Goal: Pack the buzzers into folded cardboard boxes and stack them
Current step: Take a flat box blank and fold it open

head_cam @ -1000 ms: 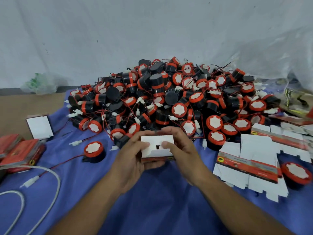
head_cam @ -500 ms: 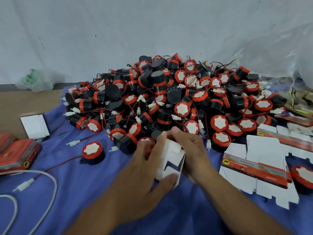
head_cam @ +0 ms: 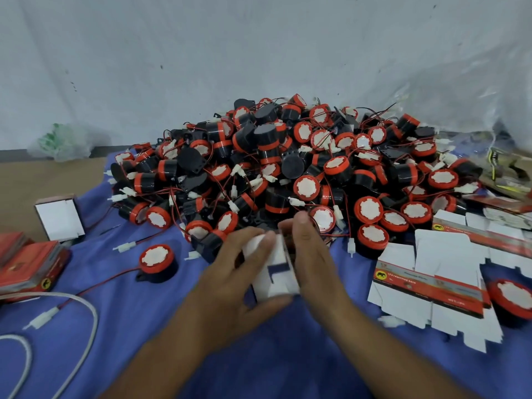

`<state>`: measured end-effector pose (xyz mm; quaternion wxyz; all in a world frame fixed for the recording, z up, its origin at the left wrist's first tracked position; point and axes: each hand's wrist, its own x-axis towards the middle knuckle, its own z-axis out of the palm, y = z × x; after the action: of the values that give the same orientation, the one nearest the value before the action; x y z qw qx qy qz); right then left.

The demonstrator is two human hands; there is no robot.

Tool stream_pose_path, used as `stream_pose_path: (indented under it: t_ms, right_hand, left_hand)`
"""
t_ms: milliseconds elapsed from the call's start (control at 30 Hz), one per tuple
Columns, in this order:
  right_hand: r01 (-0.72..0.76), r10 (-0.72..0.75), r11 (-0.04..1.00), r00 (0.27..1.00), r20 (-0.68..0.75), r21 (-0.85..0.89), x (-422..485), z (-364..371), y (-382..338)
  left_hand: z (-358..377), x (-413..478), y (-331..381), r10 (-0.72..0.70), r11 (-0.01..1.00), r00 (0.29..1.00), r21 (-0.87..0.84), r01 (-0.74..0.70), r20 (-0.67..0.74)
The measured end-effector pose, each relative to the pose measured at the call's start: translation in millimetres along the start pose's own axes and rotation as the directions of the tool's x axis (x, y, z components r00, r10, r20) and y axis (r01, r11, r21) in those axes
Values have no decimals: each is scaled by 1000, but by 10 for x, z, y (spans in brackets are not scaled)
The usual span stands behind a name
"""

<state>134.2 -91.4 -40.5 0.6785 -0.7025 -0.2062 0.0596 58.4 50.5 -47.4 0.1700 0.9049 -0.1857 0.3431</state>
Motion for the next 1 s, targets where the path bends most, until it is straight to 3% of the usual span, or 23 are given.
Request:
stream_pose_path:
  t_ms: [133,300,533,667,1000]
  right_hand:
    - [-9,5,1000,950,311,10,-65,-22,-41]
    - [146,-71,977,909,411,-155,-76,-208,-201]
    - [373,-212,851,888,408,-370,-150,-285,-147]
    - [312,-158,866,911,380,-390,-198,-281,-61]
    - [191,-93,955,919,383,-228,-240,-267,-17]
  left_hand:
    - [-34,-6,12,-198,979,973,17,201,-118]
    - [-31,10,133,-197,980,968,9,201,-158]
    - [13,-10,228,-136,988,972,49,148,-190]
    - [4,-1,229,-124,991,975,34,132,-186]
    - [-13,-21,183,-135,991,984,-39,131,-113]
